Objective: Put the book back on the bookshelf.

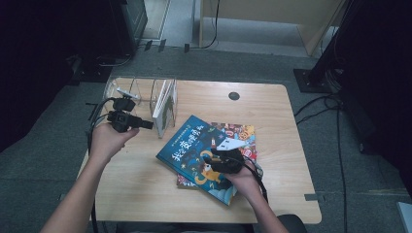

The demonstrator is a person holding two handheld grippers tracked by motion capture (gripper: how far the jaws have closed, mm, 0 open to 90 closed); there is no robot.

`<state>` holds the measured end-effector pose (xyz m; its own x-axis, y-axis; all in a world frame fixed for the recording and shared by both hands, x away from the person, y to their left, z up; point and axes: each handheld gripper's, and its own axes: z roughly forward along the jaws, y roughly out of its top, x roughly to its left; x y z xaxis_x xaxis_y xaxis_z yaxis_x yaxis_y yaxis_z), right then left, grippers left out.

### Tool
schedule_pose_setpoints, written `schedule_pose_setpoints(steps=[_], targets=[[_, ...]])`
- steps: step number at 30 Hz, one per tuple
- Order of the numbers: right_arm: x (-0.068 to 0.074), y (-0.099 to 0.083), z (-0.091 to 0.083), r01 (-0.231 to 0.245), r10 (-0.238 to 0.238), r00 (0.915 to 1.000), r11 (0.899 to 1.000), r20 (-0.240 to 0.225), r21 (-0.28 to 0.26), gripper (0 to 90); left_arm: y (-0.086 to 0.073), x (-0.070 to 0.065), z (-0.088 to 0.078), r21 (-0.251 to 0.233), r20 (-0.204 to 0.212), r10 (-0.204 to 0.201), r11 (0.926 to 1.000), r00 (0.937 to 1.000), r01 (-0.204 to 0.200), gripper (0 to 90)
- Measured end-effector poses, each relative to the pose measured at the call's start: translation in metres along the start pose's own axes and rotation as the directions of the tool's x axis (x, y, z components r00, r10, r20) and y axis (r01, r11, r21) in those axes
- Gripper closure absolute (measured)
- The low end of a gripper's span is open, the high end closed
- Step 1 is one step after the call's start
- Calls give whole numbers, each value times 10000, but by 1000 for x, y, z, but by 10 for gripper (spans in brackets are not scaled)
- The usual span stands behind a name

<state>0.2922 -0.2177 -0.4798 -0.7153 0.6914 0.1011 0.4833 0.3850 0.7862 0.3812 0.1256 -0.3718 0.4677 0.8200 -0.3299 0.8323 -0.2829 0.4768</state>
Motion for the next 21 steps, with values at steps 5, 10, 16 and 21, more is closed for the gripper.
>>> schedule_pose_setpoints(steps=[5, 10, 16, 21], targets=[[-11, -5, -12, -55, 57, 9997, 10000, 240, -66, 531, -10, -2, 9, -74, 432, 98, 9999, 9990, -95, 524], [-23, -13, -26, -264, 267, 9984, 9996, 494, -63, 536, -23, 3, 20, -394, 591, 277, 9989, 9979, -253, 452], [-34, -21, -36, -625, 638, 9962, 9978, 588, -234, 568, -36, 3, 39, -266, 701, 440, 9988, 9966, -422, 426], [-40, -29, -44, -820, 841, 9942, 9961, 668, -326, 593, -44, 2, 49, -252, 689, 638, 9977, 9956, -622, 440]])
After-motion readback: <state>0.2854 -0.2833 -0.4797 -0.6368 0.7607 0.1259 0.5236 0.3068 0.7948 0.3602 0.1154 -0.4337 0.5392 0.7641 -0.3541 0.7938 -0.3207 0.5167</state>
